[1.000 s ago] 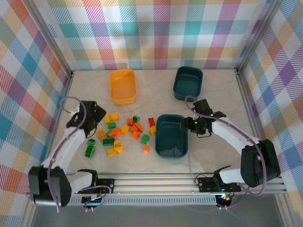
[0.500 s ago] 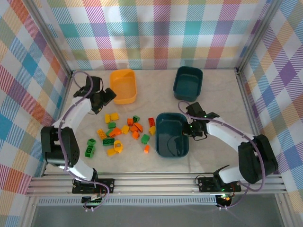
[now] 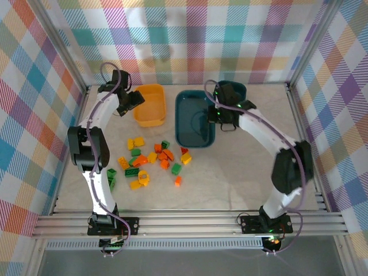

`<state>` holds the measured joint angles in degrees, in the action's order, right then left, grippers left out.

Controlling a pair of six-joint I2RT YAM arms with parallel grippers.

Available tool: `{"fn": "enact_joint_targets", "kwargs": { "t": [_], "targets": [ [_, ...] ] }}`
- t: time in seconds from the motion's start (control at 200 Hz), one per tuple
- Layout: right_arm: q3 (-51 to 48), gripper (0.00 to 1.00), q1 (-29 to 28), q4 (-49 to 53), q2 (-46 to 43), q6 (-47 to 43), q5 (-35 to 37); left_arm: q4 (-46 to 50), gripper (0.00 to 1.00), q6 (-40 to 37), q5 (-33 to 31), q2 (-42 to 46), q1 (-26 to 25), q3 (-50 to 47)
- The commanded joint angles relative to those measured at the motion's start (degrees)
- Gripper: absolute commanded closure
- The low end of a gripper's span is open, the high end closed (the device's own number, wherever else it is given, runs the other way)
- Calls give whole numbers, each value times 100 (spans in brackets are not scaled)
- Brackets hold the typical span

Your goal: Sort the legos into containers by color

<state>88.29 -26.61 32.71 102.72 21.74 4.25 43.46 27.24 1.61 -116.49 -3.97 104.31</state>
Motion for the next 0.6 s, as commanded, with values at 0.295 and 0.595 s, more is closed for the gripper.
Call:
{"fn": "enact_joint_targets", "kwargs": {
  "t": [0.295,0.595],
  "targets": [
    [3737,100,37,1506,2960,-395,380,-97,39,-1089,-160,-616,35,32],
    [6073,100,146,2558,4472,-502,491,-398,52,-1217,-169,-1087,36,67]
  ]
}}
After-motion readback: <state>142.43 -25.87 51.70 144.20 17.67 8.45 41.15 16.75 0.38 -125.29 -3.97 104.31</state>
